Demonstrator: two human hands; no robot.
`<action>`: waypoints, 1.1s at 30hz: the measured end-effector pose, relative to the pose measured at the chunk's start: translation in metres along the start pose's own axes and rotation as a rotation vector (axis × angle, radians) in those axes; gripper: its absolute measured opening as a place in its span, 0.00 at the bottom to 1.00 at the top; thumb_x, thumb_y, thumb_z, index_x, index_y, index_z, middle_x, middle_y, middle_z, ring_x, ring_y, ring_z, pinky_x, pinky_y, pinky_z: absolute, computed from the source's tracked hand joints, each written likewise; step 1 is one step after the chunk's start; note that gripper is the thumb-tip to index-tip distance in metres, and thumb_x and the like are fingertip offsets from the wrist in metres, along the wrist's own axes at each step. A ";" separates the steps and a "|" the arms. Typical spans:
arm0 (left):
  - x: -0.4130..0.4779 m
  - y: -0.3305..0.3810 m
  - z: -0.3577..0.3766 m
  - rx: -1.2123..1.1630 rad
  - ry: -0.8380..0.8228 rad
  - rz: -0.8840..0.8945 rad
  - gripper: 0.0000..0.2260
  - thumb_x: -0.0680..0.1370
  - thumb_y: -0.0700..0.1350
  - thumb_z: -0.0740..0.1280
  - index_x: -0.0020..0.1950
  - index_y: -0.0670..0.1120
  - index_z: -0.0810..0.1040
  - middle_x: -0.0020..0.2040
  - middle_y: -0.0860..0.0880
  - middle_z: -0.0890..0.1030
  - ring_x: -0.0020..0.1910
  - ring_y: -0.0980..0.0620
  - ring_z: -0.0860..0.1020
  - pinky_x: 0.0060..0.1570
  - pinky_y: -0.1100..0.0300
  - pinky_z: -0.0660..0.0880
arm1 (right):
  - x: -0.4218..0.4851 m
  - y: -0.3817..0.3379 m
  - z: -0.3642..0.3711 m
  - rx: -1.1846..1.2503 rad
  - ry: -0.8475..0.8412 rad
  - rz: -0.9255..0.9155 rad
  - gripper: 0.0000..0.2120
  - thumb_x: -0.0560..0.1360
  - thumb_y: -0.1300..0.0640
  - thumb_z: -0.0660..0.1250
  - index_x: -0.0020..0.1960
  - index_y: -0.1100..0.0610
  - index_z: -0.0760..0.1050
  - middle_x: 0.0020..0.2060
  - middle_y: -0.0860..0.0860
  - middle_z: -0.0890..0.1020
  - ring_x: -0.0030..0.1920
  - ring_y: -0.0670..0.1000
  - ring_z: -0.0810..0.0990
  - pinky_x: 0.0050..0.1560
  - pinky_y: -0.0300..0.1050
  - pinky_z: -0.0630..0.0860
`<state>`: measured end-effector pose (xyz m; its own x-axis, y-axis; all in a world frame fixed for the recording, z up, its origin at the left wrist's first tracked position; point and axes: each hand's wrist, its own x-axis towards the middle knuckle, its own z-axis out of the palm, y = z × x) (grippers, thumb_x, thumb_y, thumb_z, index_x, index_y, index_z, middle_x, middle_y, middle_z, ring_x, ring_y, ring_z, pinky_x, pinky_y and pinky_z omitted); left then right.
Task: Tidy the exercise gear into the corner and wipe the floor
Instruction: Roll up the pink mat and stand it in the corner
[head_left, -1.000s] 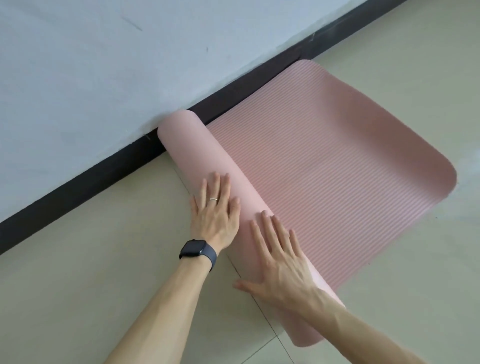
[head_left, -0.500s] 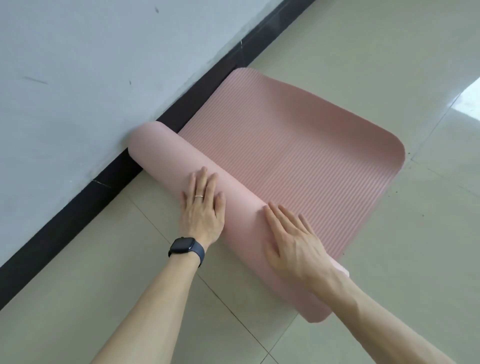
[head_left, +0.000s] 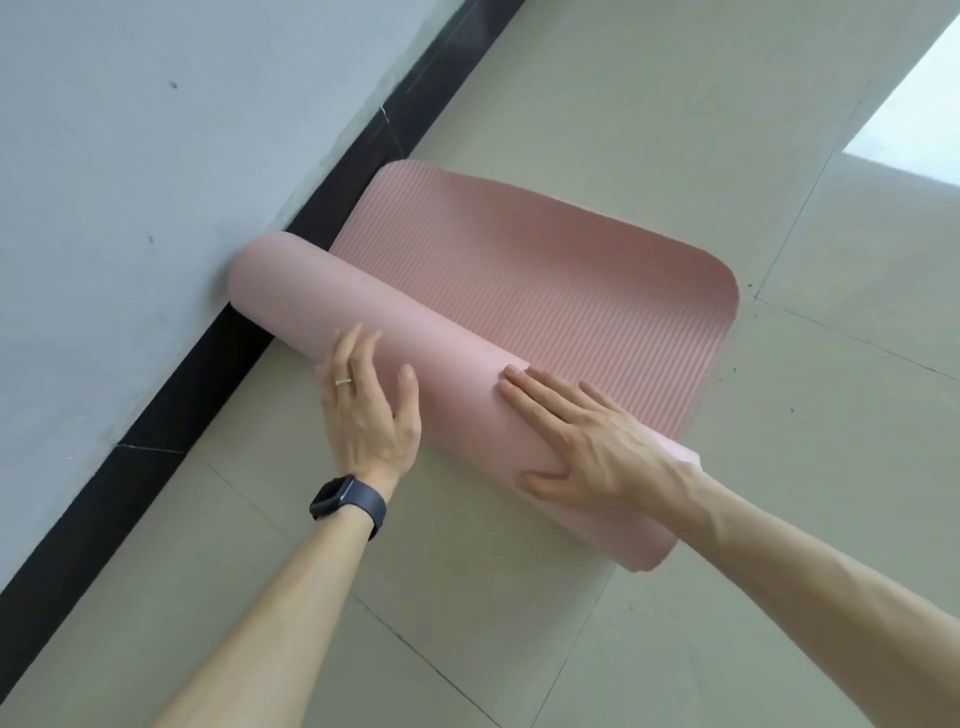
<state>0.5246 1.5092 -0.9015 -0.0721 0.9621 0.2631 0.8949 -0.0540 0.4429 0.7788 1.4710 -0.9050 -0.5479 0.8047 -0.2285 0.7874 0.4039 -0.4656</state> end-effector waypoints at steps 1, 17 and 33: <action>-0.008 -0.002 0.004 0.013 -0.018 0.033 0.22 0.81 0.50 0.60 0.73 0.44 0.68 0.77 0.45 0.64 0.78 0.43 0.59 0.72 0.40 0.61 | 0.005 0.013 -0.012 0.031 -0.027 0.031 0.44 0.74 0.32 0.59 0.80 0.42 0.38 0.80 0.39 0.42 0.80 0.45 0.43 0.79 0.57 0.49; 0.105 0.079 0.090 0.351 -0.496 0.023 0.26 0.81 0.64 0.42 0.80 0.62 0.53 0.82 0.55 0.49 0.80 0.52 0.41 0.76 0.40 0.39 | 0.031 0.040 -0.014 -0.239 0.151 0.452 0.64 0.57 0.25 0.70 0.80 0.56 0.49 0.79 0.59 0.53 0.78 0.68 0.51 0.71 0.74 0.51; 0.120 0.084 0.095 0.275 -0.468 0.272 0.35 0.76 0.70 0.46 0.80 0.60 0.41 0.80 0.53 0.33 0.78 0.52 0.32 0.77 0.48 0.36 | 0.071 0.161 -0.092 0.259 -0.026 0.521 0.63 0.47 0.19 0.71 0.75 0.35 0.50 0.80 0.49 0.37 0.78 0.56 0.29 0.74 0.71 0.37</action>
<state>0.6326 1.6454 -0.9142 0.3202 0.9424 -0.0968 0.9397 -0.3030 0.1585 0.8925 1.6331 -0.9179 -0.1162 0.8565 -0.5029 0.8618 -0.1648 -0.4797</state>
